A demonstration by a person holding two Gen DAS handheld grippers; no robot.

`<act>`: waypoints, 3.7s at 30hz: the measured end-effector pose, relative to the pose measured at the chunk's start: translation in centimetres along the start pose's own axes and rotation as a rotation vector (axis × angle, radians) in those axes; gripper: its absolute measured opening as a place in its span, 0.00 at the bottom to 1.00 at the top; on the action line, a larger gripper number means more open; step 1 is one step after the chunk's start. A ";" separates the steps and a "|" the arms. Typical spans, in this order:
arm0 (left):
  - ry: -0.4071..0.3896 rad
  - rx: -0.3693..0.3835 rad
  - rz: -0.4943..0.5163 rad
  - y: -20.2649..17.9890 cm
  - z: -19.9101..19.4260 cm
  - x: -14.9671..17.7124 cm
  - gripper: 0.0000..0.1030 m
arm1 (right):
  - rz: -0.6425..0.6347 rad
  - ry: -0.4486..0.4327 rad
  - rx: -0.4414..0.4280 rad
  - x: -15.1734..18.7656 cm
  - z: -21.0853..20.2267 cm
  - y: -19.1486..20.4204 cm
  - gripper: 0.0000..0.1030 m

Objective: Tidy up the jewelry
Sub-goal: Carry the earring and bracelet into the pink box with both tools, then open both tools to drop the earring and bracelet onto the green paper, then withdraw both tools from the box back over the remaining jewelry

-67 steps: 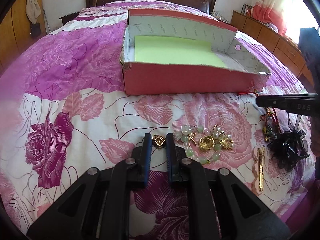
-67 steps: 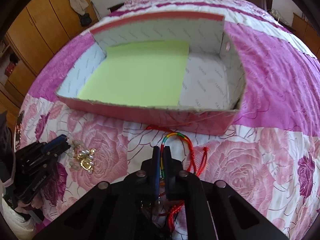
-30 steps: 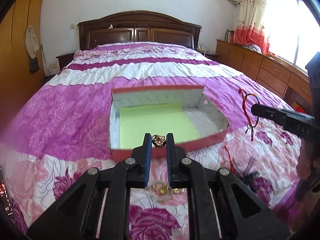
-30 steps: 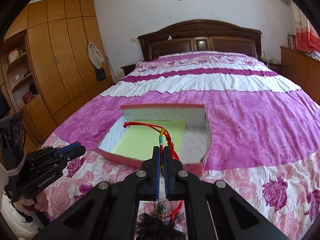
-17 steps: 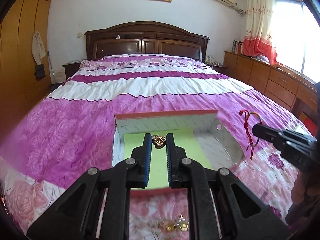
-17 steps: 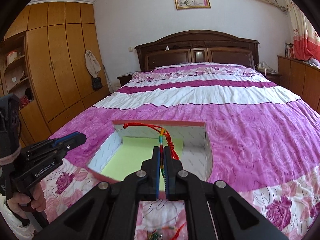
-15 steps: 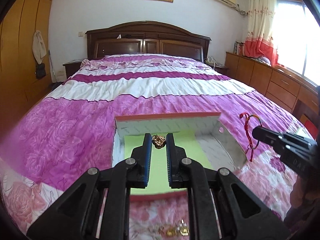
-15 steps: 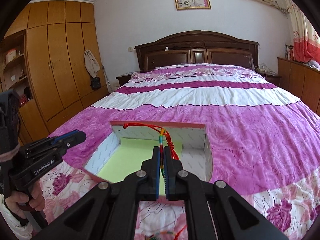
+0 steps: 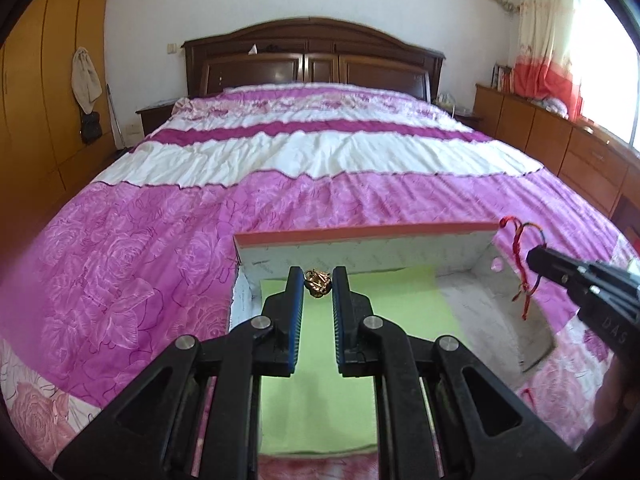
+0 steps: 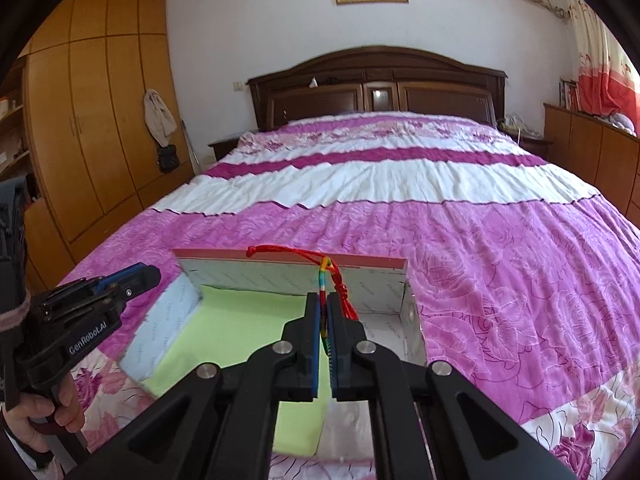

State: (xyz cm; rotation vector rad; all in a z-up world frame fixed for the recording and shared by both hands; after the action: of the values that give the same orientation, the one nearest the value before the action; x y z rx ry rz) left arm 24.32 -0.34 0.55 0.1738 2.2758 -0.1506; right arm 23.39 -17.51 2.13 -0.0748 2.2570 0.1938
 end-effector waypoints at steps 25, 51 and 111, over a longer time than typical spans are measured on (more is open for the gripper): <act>0.379 -0.023 -0.032 0.1 8.7 3.5 0.06 | 0.009 0.392 0.101 3.7 10.9 -2.7 0.04; 0.170 0.004 -0.025 -0.6 2.7 1.7 0.24 | 0.079 0.191 -0.005 1.6 4.2 -1.4 0.56; 0.215 0.251 0.059 -5.8 -10.5 12.3 0.33 | 0.087 0.157 0.008 13.6 -12.7 -0.8 0.66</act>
State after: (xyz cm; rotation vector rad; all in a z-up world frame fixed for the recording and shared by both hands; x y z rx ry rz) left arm 7.56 -3.39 -1.61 0.4053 2.4564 -0.4034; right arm 5.09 -20.22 -0.43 0.0126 2.4190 0.2320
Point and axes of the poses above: each gripper's, at about its wrist camera, not at the fingertips, and z roughly the way its jaws point, y to its left, x to its underside, the point moved 5 cm from there along z, roughly the way its jaws point, and after that the axes turned 4 degrees about y, right-handed, at the moved point
